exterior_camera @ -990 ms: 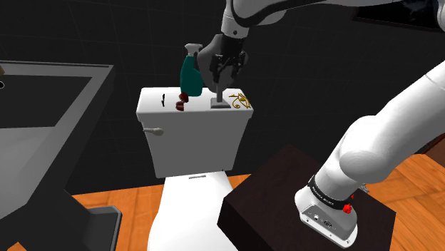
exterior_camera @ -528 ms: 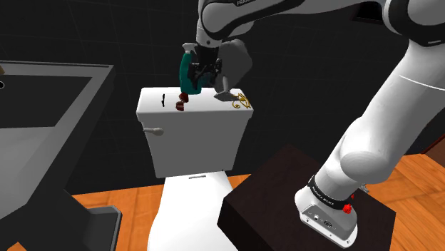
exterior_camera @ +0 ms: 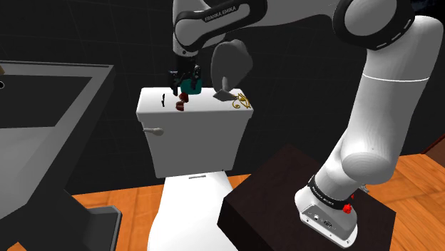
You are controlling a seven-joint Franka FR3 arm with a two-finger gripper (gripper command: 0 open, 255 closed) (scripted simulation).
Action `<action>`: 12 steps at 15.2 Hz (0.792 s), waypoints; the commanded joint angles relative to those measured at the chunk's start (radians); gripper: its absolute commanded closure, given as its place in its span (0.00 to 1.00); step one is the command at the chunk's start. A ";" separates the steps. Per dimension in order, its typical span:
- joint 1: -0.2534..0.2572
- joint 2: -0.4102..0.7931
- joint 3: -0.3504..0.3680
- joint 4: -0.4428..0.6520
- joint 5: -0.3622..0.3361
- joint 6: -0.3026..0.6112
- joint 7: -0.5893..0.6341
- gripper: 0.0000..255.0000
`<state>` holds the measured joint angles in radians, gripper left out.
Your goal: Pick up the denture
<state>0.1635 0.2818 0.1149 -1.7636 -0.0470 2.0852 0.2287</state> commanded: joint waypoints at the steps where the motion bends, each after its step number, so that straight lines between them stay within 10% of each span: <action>1: 0.002 0.013 0.000 -0.005 -0.003 0.019 0.002 0.00; 8: 0.003 0.042 -0.001 -0.042 -0.008 0.084 0.006 0.00; 9: 0.003 0.042 -0.002 -0.043 -0.008 0.084 0.006 1.00; 12: 0.003 0.041 -0.002 -0.043 -0.007 0.084 0.006 1.00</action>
<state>0.1660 0.3226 0.1131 -1.8061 -0.0545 2.1692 0.2344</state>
